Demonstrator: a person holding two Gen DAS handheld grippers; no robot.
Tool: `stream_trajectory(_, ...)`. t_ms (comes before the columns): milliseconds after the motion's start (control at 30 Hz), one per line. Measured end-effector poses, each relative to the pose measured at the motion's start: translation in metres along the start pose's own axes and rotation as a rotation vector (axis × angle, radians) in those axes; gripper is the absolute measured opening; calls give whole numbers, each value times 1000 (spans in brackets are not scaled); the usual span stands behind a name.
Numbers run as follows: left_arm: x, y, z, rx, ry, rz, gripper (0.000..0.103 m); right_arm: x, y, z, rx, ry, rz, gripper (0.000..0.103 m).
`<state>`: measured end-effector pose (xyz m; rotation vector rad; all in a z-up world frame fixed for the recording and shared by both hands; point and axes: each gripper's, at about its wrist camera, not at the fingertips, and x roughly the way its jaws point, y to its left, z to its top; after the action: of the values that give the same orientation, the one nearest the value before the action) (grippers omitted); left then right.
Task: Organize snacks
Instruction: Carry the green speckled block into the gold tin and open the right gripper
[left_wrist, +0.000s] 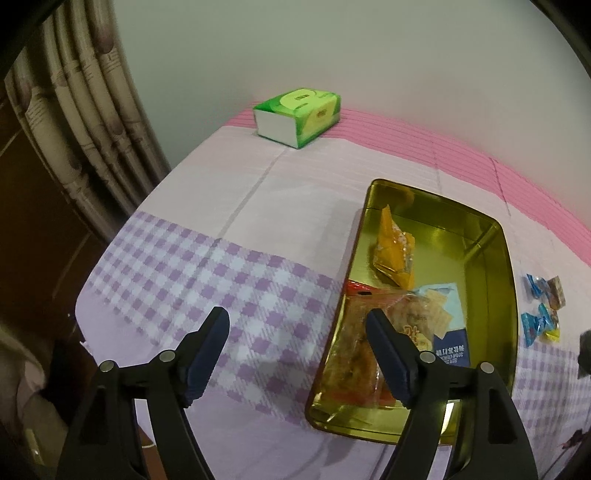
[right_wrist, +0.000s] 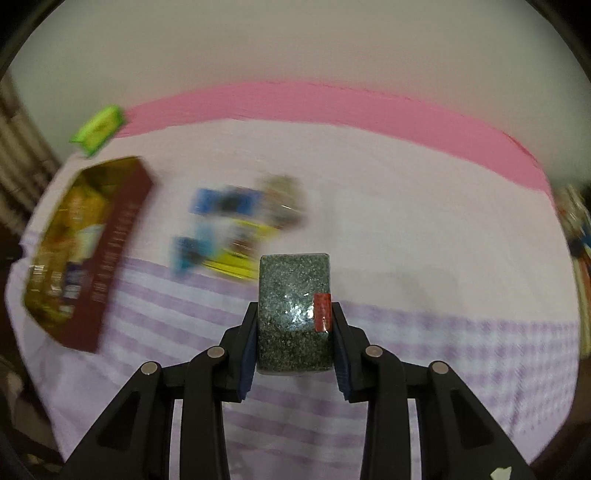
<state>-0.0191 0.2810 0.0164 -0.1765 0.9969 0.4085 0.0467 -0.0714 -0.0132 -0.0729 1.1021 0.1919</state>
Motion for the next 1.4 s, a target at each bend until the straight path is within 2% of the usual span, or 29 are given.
stream_trajectory(200,-3,12,-4,-35,0,19,77,-4,66,26,-116,-18,141,33)
stream_trajectory(333,-3,18,-8,-58,3,41,77,-4,102,36,-181,-25,184,33)
stream_trajectory(433,-4,22,-8,-63,-7,68,77,1,113,42,-211,-16,218,33)
stream_trajectory(667,0,30,-7,-95,6,69,77,3,139,51,-278,19,221,33)
stream_trajectory(800,1,31,-7,-100,10,66,77,-2,133,59,-310,9,208,33)
stream_trajectory(900,2,30,-8,-97,13,63,77,2,145,66,-320,16,206,33)
stream_trajectory(1400,6,23,-8,-74,24,57,77,44,181,58,-353,87,210,33)
